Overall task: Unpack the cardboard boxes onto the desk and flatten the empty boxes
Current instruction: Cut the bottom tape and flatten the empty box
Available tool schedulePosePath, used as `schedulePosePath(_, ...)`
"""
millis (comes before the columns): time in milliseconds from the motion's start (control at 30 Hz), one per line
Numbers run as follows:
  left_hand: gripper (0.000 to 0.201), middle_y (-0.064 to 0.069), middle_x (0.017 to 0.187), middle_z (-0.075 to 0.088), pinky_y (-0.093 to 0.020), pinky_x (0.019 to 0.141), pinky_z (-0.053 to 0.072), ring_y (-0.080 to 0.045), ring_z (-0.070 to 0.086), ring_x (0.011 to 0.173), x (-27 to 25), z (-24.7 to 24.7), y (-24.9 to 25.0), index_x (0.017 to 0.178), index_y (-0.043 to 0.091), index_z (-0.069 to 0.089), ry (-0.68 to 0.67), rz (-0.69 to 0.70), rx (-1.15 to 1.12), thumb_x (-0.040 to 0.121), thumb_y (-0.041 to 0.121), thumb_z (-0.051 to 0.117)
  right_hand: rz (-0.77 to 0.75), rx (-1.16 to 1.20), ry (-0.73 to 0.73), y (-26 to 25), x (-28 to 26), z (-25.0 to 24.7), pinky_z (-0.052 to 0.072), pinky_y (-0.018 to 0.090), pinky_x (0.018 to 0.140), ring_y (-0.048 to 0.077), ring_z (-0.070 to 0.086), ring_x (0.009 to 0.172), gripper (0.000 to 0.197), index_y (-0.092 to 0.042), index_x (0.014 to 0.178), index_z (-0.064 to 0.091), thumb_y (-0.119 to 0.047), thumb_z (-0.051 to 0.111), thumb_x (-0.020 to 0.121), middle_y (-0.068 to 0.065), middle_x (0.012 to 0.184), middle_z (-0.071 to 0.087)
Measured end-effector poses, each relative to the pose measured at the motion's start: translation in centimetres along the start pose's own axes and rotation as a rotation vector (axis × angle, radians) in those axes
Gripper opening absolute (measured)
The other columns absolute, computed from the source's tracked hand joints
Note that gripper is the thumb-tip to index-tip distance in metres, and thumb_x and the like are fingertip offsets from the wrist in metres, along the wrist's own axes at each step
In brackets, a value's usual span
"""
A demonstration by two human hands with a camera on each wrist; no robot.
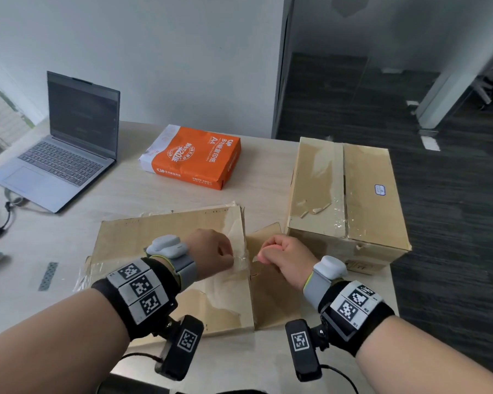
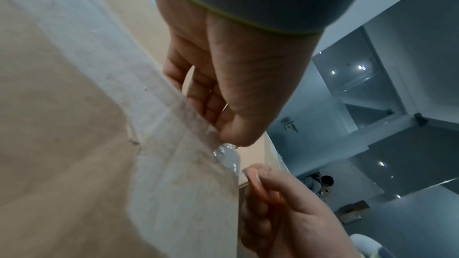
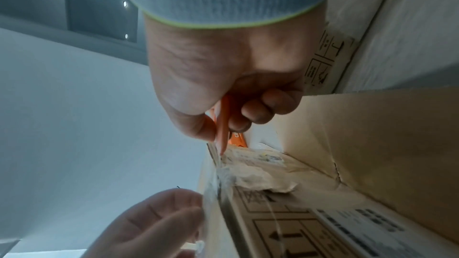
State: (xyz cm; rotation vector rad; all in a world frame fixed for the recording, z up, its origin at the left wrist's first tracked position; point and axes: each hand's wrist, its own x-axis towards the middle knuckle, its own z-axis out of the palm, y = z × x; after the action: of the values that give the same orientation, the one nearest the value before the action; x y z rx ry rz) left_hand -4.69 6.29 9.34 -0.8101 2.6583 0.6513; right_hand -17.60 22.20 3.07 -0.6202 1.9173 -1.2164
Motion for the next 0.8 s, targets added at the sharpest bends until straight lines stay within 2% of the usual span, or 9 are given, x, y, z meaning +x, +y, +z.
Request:
schedulePosePath(67, 0.017, 0.011, 0.100, 0.063, -0.024, 0.069, 0.045, -0.014, 0.061, 0.091, 0.1, 0.0, -0.4, 0.099, 0.028, 0.070, 0.049, 0.035, 0.057, 0.084, 0.036, 0.071, -0.004, 0.063, 0.020, 0.0, 0.2, -0.1, 0.040, 0.026, 0.059, 0.007, 0.050, 0.060, 0.005, -0.018, 0.082, 0.065, -0.017, 0.069, 0.086, -0.007, 0.074, 0.073)
schedulePosePath(133, 0.039, 0.009, 0.119, 0.056, -0.029, 0.080, 0.046, -0.017, 0.055, 0.108, 0.3, 0.4, -0.6, 0.115, 0.035, 0.061, 0.076, 0.054, 0.158, 0.081, 0.047, 0.075, -0.005, 0.103, 0.048, -0.1, 0.4, 0.0, 0.040, 0.027, 0.057, 0.011, 0.048, 0.060, 0.006, -0.017, 0.085, 0.064, -0.018, 0.068, 0.089, -0.013, 0.061, 0.063)
schedulePosePath(200, 0.063, 0.010, 0.143, 0.043, -0.036, 0.095, 0.047, -0.021, 0.041, 0.132, 0.7, 0.7, -0.6, 0.134, 0.045, 0.049, 0.089, 0.072, 0.259, 0.079, 0.055, 0.076, -0.006, 0.135, 0.079, -0.2, 0.8, 0.2, 0.039, 0.025, 0.054, 0.011, 0.046, 0.058, 0.006, -0.013, 0.088, 0.063, -0.016, 0.067, 0.091, -0.017, 0.052, 0.057)
schedulePosePath(267, 0.083, 0.010, 0.162, 0.022, -0.048, 0.109, 0.040, -0.026, 0.020, 0.149, 1.1, 0.6, -0.4, 0.149, 0.051, 0.030, 0.044, 0.074, 0.332, 0.079, 0.060, 0.074, -0.001, 0.155, 0.100, -0.4, 1.2, 0.5, 0.037, 0.024, 0.052, 0.010, 0.044, 0.056, 0.006, -0.013, 0.088, 0.061, -0.014, 0.066, 0.092, -0.019, 0.050, 0.056)
schedulePosePath(367, 0.093, 0.007, 0.170, -0.001, -0.059, 0.118, 0.029, -0.037, 0.001, 0.155, 2.0, 0.3, -0.1, 0.155, 0.055, 0.012, -0.083, 0.048, 0.391, 0.083, 0.061, 0.071, 0.003, 0.121, 0.124, -0.1, 1.7, 0.8, 0.037, 0.026, 0.055, 0.011, 0.046, 0.056, 0.009, -0.017, 0.085, 0.061, -0.018, 0.067, 0.091, -0.018, 0.049, 0.056)
schedulePosePath(500, 0.075, -0.002, 0.171, 0.001, -0.048, 0.123, 0.022, -0.042, 0.010, 0.154, 2.3, -0.3, 0.7, 0.157, 0.051, 0.015, -0.134, 0.102, 0.507, 0.096, 0.050, 0.059, -0.002, 0.065, 0.132, 0.2, 2.2, 1.2, 0.040, 0.027, 0.061, 0.013, 0.050, 0.059, 0.009, -0.022, 0.087, 0.063, -0.027, 0.068, 0.091, -0.011, 0.058, 0.057)
schedulePosePath(567, 0.069, -0.005, 0.170, 0.007, -0.044, 0.120, 0.028, -0.042, 0.020, 0.150, 2.2, -0.2, 0.9, 0.156, 0.048, 0.021, -0.114, 0.138, 0.542, 0.098, 0.040, 0.057, -0.004, 0.056, 0.132, 0.0, 2.2, 1.4, 0.042, 0.029, 0.063, 0.014, 0.052, 0.062, 0.008, -0.022, 0.088, 0.064, -0.028, 0.068, 0.090, -0.010, 0.062, 0.059)
schedulePosePath(700, 0.066, -0.003, 0.162, 0.024, -0.042, 0.106, 0.046, -0.038, 0.033, 0.141, 2.1, -0.1, 1.1, 0.147, 0.043, 0.036, -0.070, 0.154, 0.486, 0.088, 0.029, 0.062, 0.000, 0.017, 0.114, -0.7, 2.0, 1.6, 0.049, 0.036, 0.070, 0.016, 0.057, 0.071, 0.008, -0.025, 0.092, 0.064, -0.033, 0.065, 0.090, -0.007, 0.073, 0.064)
schedulePosePath(800, 0.065, -0.002, 0.163, 0.024, -0.044, 0.106, 0.046, -0.038, 0.032, 0.144, 2.0, -0.4, 1.3, 0.144, 0.043, 0.037, -0.070, 0.130, 0.444, 0.086, 0.029, 0.064, -0.009, -0.025, 0.086, -1.0, 1.9, 1.8, 0.049, 0.035, 0.070, 0.017, 0.058, 0.073, 0.009, -0.027, 0.093, 0.064, -0.035, 0.062, 0.091, -0.003, 0.078, 0.065)
